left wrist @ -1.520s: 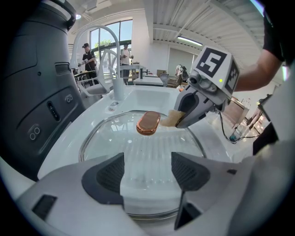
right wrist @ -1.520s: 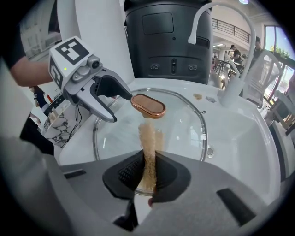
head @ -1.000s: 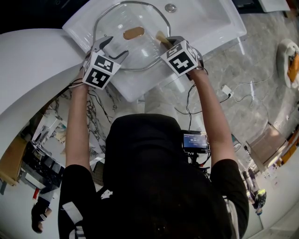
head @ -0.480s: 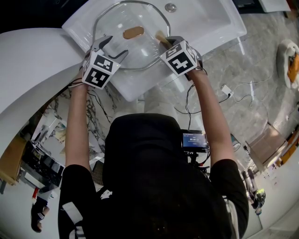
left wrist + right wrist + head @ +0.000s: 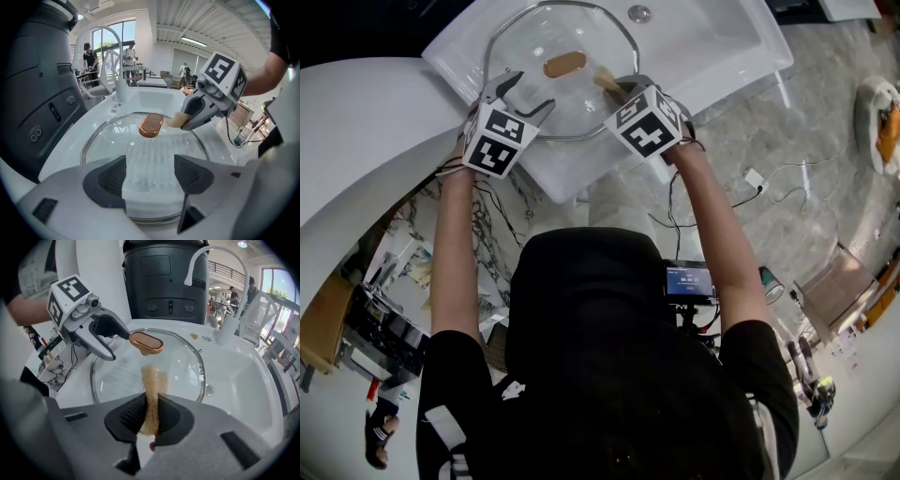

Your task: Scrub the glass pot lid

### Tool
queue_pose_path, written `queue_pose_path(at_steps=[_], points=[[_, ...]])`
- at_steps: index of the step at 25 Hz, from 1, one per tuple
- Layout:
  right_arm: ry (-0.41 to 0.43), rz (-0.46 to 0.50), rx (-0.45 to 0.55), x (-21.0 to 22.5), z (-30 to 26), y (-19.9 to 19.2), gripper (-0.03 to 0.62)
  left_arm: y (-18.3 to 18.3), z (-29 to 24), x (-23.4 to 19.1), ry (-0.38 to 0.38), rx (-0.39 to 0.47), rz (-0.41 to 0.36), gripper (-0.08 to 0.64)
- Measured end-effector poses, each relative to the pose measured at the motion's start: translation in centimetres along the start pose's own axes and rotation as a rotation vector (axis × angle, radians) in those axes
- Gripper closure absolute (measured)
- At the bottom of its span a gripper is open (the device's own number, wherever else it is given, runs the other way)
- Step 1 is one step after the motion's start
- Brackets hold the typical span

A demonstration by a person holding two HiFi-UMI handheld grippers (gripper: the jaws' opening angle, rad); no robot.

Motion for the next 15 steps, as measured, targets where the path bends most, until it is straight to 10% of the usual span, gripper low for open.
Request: queue_pose_path(at_steps=[15], points=[[0.066,0.028,0.033,-3.0,0.0,1.6,0.578,0.3,0.0,0.0,0.006,0.001,0.003,0.264]])
Point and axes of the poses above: the fingertips, and each gripper's own axes: z backward along the fingers, x to its right, y out of its top, the point moved 2 cm from there along z, backward along the fingers
